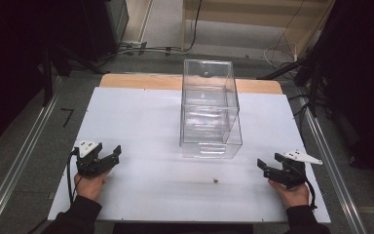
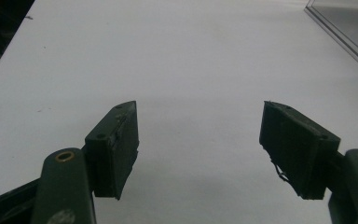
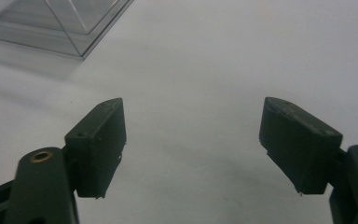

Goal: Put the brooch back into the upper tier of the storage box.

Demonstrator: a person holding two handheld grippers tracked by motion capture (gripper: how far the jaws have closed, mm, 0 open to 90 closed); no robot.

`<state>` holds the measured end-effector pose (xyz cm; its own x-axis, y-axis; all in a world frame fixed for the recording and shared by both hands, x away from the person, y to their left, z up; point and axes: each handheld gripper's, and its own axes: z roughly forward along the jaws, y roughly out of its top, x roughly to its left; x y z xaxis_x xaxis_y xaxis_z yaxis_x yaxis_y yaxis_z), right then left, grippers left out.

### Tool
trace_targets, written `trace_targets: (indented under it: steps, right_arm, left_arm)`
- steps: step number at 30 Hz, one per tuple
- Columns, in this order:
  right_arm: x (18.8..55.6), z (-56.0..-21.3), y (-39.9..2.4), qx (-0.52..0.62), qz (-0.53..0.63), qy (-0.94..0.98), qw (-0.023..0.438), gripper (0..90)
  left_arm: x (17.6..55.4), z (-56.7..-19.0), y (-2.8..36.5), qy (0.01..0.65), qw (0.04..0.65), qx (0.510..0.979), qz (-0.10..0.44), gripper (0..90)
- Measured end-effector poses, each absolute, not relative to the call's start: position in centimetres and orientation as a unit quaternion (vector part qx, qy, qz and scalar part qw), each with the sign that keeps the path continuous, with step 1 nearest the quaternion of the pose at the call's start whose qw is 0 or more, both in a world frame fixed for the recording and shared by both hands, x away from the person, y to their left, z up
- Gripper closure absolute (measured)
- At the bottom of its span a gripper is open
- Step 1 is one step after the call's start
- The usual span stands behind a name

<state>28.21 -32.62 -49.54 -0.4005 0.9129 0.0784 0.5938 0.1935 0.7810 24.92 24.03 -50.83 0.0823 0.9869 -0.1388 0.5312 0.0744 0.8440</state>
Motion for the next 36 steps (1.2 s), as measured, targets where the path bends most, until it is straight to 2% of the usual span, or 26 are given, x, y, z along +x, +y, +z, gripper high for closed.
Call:
trace_targets:
  steps: [36]
  right_arm:
    - [27.7,-50.0,-29.0,0.471,0.367,0.784,0.172,22.0]
  left_arm:
    - [25.0,-50.9,23.9,0.616,0.397,0.618,0.286,29.3]
